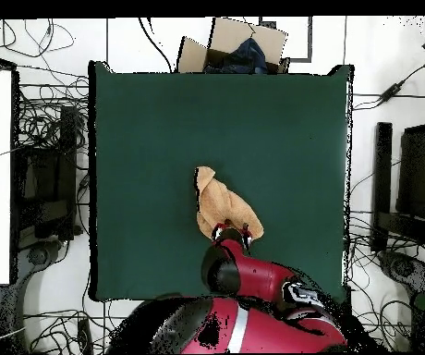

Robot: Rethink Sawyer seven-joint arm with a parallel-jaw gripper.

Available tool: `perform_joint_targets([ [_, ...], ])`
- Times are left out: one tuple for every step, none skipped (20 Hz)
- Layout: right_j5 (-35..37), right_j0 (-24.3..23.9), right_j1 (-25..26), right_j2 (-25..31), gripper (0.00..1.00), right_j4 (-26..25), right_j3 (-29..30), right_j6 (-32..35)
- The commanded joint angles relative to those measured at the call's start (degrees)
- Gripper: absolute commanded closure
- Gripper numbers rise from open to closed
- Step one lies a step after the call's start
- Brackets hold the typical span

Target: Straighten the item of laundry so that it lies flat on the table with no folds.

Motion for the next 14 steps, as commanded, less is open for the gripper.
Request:
perform_joint_targets([
  [-2.77,-1.07,6.64,5.88,0.0,-1.71,-6.33,8.63],
  [-3.0,-0.99,6.75,5.86,0.0,-1.65,-6.34,8.69],
  [-4.43,-1.5,7.08,6.36,0.0,-1.54,-6.04,9.73],
  [-4.67,-1.55,7.14,6.42,1.0,-1.34,-5.94,9.99],
  [-5.09,-1.56,7.09,6.41,1.0,-1.13,-5.78,10.35],
  [-5.52,-1.57,7.04,6.41,1.0,-0.93,-5.62,10.7],
  [-5.94,-1.58,6.99,6.41,1.0,-0.72,-5.46,11.06],
  [-5.93,-1.68,6.89,6.52,1.0,-0.8,-5.41,11.05],
  [-5.53,-1.74,6.64,6.7,1.0,-0.82,-5.25,10.98],
  [-5.35,-1.61,6.45,6.65,1.0,-0.67,-5.09,10.93],
  [-5.01,-1.03,6.17,6.35,1.0,-0.22,-4.82,10.85],
  [-4.77,-0.84,5.96,6.36,1.0,-0.18,-4.64,10.8],
  [-4.56,-0.44,5.68,6.35,1.0,0.24,-4.23,11.03],
  [-4.71,-0.27,5.57,6.36,1.0,0.49,-3.97,11.3],
])
